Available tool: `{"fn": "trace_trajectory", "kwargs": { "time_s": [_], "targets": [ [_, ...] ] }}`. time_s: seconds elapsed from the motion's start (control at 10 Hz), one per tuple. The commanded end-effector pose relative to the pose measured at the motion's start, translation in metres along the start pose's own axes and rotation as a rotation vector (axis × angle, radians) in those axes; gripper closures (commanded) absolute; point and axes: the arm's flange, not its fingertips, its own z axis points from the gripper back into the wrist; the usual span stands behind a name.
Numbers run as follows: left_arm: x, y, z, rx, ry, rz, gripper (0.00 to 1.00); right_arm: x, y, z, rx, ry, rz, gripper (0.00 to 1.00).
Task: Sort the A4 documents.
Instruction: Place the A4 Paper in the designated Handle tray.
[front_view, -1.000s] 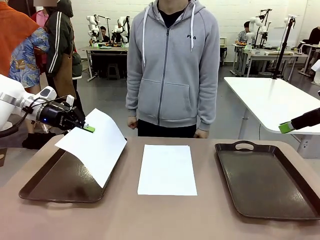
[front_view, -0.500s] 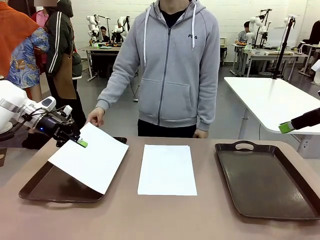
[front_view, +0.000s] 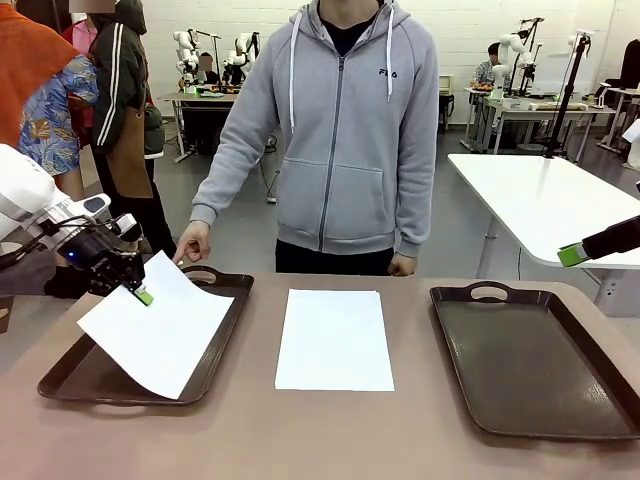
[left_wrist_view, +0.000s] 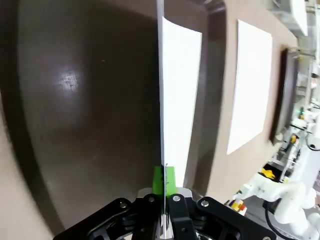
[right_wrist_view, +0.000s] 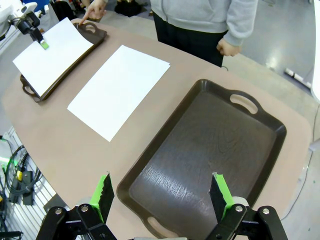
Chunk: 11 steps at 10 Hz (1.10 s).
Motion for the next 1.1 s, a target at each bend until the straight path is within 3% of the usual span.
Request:
{"fn": "trace_trajectory", "kwargs": {
  "time_s": [0.0, 0.4, 1.0],
  "targets": [
    [-0.005, -0.003, -0.010, 0.065, -0.021, 0.025, 0.99, 0.000, -0.001, -0.002, 0.019, -0.003, -0.002, 0.00],
    [-0.005, 0.010, -0.015, 0.109, -0.116, 0.080, 0.99, 0.000, -0.001, -0.002, 0.019, -0.003, -0.002, 0.00],
    [0.016, 0.004, -0.040, 0.065, -0.063, 0.039, 0.99, 0.000, -0.001, -0.002, 0.019, -0.003, -0.002, 0.00]
  ]
}}
